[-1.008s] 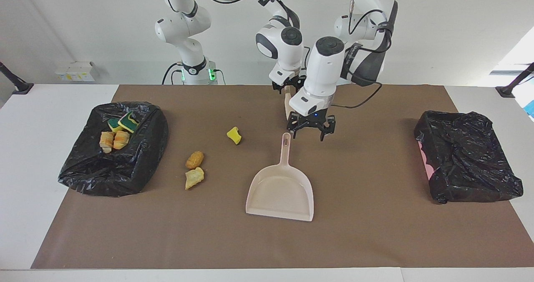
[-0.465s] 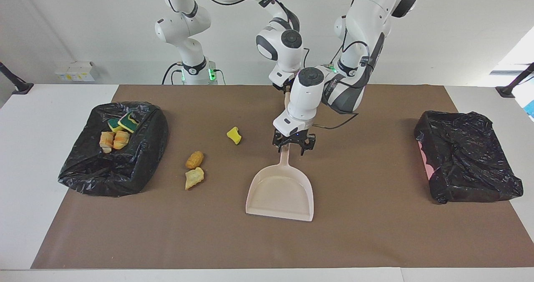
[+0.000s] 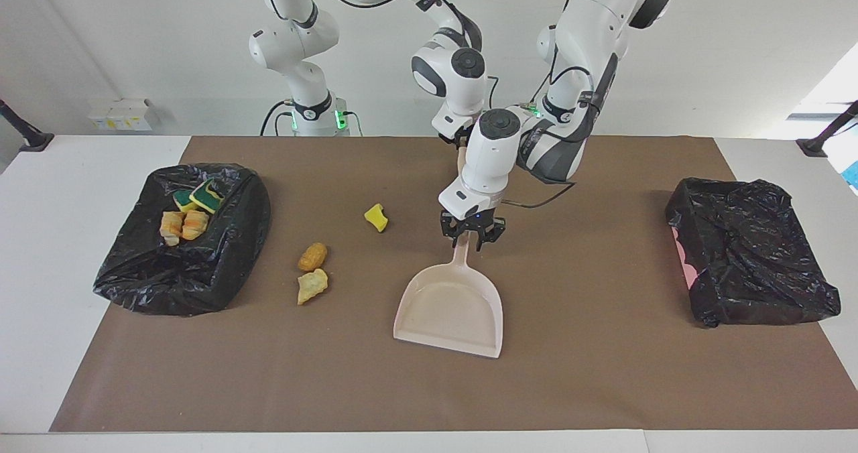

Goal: Sweep and dump trash in bin

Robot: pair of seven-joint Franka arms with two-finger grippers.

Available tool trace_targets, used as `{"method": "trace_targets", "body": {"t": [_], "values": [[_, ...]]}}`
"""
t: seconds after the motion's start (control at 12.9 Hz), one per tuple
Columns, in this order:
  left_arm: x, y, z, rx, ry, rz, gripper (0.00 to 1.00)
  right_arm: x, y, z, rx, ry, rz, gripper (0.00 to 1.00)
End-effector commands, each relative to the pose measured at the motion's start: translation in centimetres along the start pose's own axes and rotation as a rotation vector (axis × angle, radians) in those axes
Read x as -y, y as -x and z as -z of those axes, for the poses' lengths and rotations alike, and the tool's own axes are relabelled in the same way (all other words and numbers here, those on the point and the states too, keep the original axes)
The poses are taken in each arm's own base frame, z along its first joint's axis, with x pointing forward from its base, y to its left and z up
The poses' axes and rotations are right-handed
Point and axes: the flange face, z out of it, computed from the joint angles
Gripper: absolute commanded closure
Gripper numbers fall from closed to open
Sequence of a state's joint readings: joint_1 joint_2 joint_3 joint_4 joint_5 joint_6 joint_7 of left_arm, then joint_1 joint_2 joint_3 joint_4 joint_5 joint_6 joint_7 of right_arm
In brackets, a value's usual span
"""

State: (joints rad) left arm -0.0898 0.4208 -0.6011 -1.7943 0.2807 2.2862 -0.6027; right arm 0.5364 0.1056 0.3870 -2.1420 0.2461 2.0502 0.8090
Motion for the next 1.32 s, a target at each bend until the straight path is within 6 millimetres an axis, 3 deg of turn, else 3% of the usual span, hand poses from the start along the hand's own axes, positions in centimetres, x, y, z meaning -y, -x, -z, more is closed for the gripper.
{"method": "trace_targets", "body": {"t": [0.0,0.16,0.31,0.62,0.78,1.09,1.24], "values": [[0.8,-0.6,2.5,-0.027,-0.036,-0.09,1.0,-3.4,-1.5,4.9,0.002,-0.032,-0.045,1.0],[2.3,-0.5,4.2,0.007,-0.088,-0.219,1.0,-6.4,-3.3,7.6,0.005,-0.036,-0.042,1.0],[4.5,-0.5,5.9,0.055,-0.132,-0.41,1.0,-10.3,-6.3,9.2,0.001,-0.045,-0.058,1.0],[8.6,-0.5,7.8,0.159,-0.135,-0.736,1.0,-17.7,-11.6,9.9,-0.034,0.001,-0.02,1.0],[10.3,-0.8,7.7,0.188,-0.11,-0.984,1.0,-21.1,-14.4,10.3,-0.061,0.039,-0.02,1.0],[10.6,-0.1,7.0,0.222,-0.052,-1.148,1.0,-29.0,-19.5,11.7,-0.114,0.158,-0.004,1.0],[9.3,1.7,4.9,0.252,-0.041,-1.166,1.0,-32.4,-21.2,12.3,-0.135,0.245,0.065,1.0]]}}
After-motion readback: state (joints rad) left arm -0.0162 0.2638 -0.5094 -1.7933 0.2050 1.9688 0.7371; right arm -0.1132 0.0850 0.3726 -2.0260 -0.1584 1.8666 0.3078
